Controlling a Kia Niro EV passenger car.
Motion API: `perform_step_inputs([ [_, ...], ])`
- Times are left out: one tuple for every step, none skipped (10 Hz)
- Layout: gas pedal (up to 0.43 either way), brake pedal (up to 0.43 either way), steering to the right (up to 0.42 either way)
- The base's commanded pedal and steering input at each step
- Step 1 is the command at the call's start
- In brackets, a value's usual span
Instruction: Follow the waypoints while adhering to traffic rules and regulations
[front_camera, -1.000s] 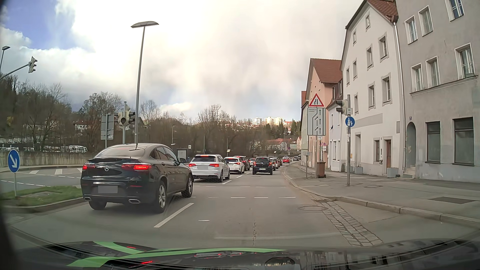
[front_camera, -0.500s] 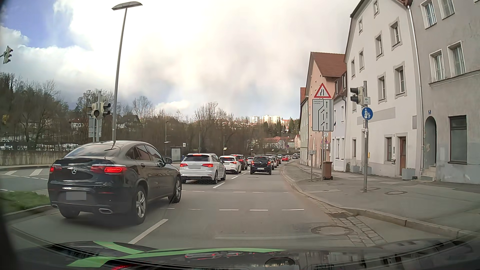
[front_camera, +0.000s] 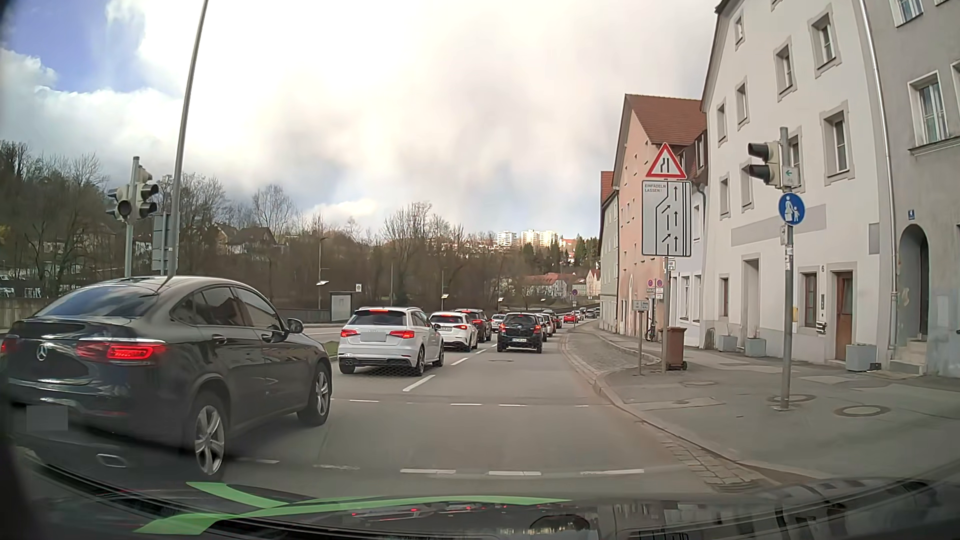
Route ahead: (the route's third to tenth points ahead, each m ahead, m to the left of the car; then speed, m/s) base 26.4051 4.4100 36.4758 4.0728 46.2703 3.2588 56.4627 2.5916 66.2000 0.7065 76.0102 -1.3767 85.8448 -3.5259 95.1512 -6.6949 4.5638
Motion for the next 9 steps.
perform_step_inputs([
  [0.0,0.0,0.009],
  [0.0,0.0,0.009],
  [0.0,0.0,0.009],
  [0.0,0.0,0.008],
  [0.0,0.0,0.007],
  [0.0,0.0,0.005],
  [0.0,0.0,0.003],
  [0.0,0.0,0.003],
  [0.0,0.0,0.003],
])
